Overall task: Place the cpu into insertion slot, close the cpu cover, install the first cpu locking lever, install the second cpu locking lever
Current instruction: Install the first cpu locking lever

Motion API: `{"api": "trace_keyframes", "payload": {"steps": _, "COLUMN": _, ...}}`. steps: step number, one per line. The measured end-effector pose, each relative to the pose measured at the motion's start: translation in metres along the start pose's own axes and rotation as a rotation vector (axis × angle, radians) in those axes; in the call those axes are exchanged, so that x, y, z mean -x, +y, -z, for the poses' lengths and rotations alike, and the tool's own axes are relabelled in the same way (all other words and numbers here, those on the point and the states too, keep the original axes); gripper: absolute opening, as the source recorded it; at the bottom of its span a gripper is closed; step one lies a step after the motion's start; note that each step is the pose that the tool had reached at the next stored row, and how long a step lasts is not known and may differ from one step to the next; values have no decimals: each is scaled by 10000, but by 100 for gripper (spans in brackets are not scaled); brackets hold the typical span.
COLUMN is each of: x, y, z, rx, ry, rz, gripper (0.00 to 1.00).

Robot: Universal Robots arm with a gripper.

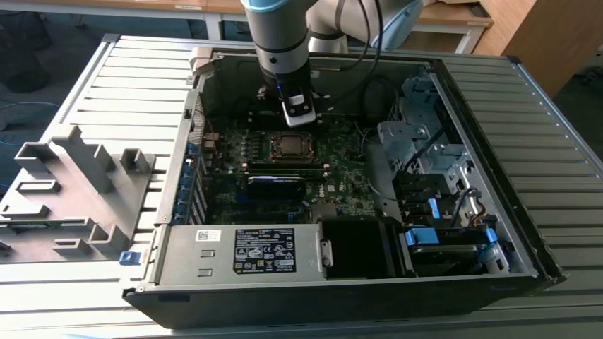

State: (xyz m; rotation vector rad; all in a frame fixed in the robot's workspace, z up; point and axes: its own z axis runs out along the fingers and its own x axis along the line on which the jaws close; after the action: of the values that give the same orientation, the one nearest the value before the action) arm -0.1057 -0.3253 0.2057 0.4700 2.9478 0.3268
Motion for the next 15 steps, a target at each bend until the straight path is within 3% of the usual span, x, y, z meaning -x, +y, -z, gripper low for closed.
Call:
{"api": "trace_keyframes", "payload": {"steps": 6, "x": 3, "y": 4, "z": 16, "rx": 1, "ry": 1, "rz": 0, "gripper": 11}}
{"api": "trace_keyframes", "payload": {"steps": 8, "x": 3, "y": 4, "z": 17, "rx": -29, "ry": -6, "rz": 6, "gripper": 11}}
{"api": "trace_keyframes", "payload": {"steps": 11, "x": 5, "y": -4, "z": 19, "rx": -230, "ry": -56, "rz": 38, "gripper": 11}}
{"api": "trace_keyframes", "payload": {"steps": 15, "x": 10, "y": -19, "z": 22, "rx": -696, "ry": -180, "rz": 117, "gripper": 11}}
